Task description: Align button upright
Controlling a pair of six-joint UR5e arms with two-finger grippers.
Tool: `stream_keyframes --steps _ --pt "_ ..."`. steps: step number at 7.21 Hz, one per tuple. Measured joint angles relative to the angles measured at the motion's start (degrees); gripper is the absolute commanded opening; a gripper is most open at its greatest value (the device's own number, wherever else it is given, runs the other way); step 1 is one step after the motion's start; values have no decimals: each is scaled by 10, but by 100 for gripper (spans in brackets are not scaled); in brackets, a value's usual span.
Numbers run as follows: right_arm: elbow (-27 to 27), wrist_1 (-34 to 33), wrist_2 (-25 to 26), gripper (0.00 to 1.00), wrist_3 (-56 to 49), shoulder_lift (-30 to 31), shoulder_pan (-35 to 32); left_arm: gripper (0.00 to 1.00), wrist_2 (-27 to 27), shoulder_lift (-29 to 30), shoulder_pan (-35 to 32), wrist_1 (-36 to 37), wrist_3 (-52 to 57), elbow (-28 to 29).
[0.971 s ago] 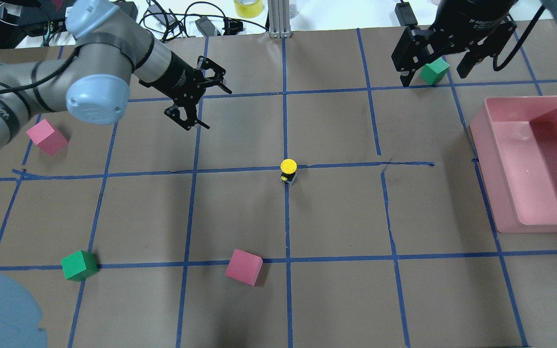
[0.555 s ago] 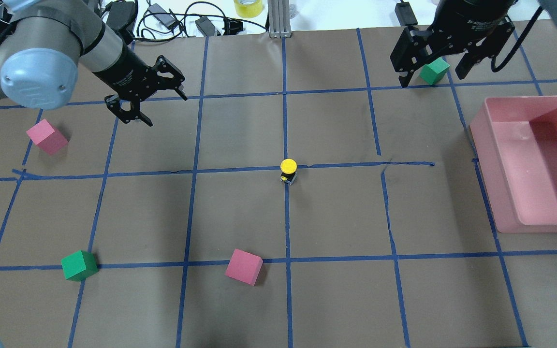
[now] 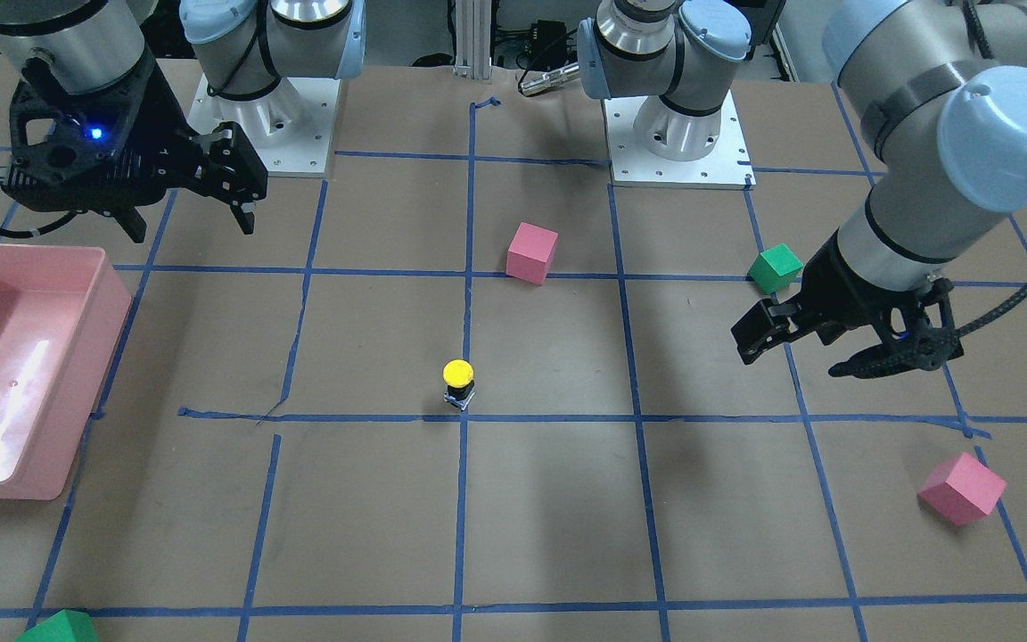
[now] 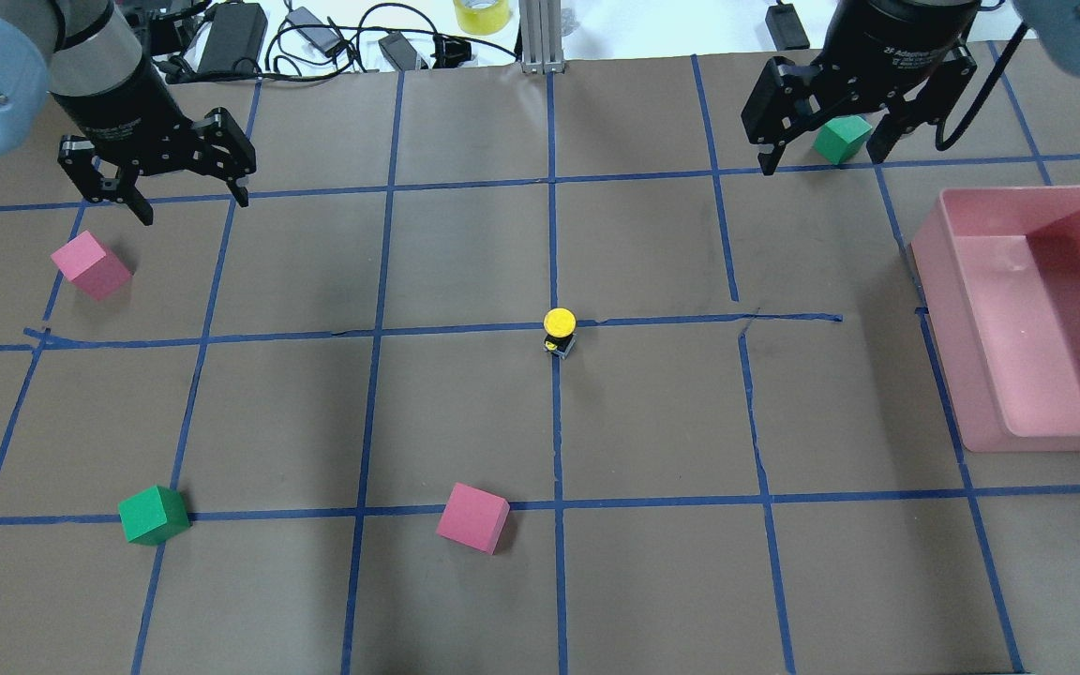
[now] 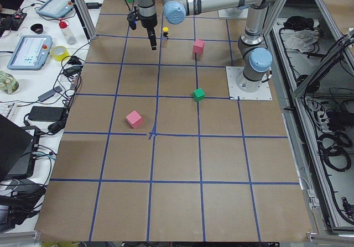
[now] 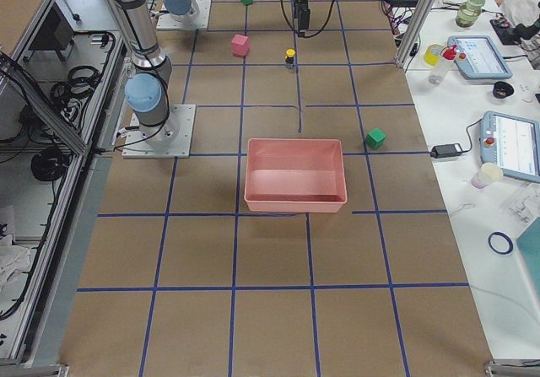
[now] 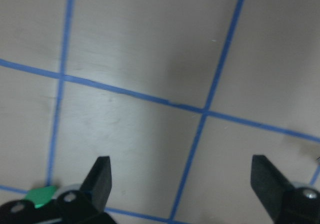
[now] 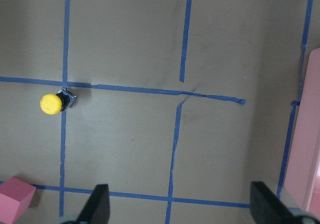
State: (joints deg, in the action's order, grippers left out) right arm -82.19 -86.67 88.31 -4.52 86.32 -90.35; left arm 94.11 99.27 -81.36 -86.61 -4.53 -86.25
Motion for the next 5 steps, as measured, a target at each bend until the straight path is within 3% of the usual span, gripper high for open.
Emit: stream_keyframes --steps 3,5 --pt "-2 -15 6 100 92 -17 -45 100 -2 -26 -3 -15 3 4" --pt "-15 -65 7 100 193 -48 -92 100 -44 -44 -10 -23 1 3"
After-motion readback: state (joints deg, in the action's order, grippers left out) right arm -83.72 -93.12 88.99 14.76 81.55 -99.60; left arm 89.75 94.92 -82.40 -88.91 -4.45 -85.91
